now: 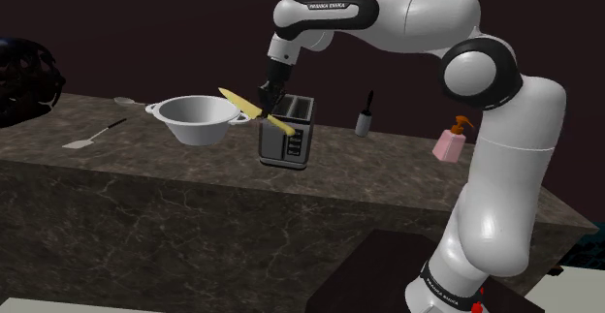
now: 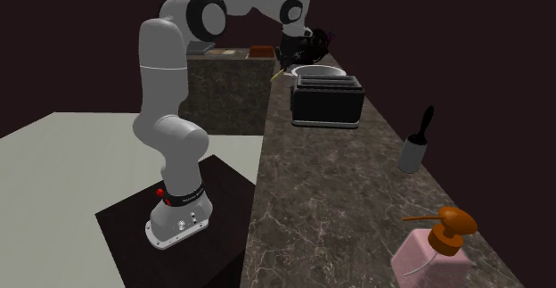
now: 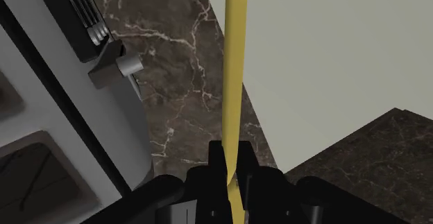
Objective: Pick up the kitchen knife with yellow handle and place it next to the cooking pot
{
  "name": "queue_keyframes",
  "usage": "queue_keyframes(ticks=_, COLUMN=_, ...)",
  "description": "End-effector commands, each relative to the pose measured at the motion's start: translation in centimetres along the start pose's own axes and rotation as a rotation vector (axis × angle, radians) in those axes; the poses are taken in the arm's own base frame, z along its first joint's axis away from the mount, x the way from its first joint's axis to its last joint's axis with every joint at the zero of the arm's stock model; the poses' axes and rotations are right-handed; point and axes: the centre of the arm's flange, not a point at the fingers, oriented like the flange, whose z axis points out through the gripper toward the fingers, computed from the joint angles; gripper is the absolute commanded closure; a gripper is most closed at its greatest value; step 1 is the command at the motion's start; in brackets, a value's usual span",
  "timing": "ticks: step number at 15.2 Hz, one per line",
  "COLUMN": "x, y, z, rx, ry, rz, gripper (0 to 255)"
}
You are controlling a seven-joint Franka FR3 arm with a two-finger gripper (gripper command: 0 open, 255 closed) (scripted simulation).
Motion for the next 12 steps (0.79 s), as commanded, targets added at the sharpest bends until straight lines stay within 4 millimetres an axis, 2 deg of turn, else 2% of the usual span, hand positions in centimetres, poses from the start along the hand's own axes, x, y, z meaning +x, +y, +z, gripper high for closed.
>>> queue_keyframes(ticks=1, x=2.1, y=-1.4, z=0.5, rx=0.000, ry=0.000, rz=0.000, gripper=255)
queue_keyframes(ticks=4, x=5.3, y=-3.5, z=1.4, rx=0.000, ry=0.000, rz=0.000, gripper=255)
queue_keyframes(ticks=5, x=7.2, y=-4.7, z=1.8, rx=0.000, ry=0.000, rz=0.000, gripper=255)
queue_keyframes(ticks=12, x=6.9, y=-3.8, z=5.4, rx=0.000, ry=0.000, rz=0.000, gripper=255)
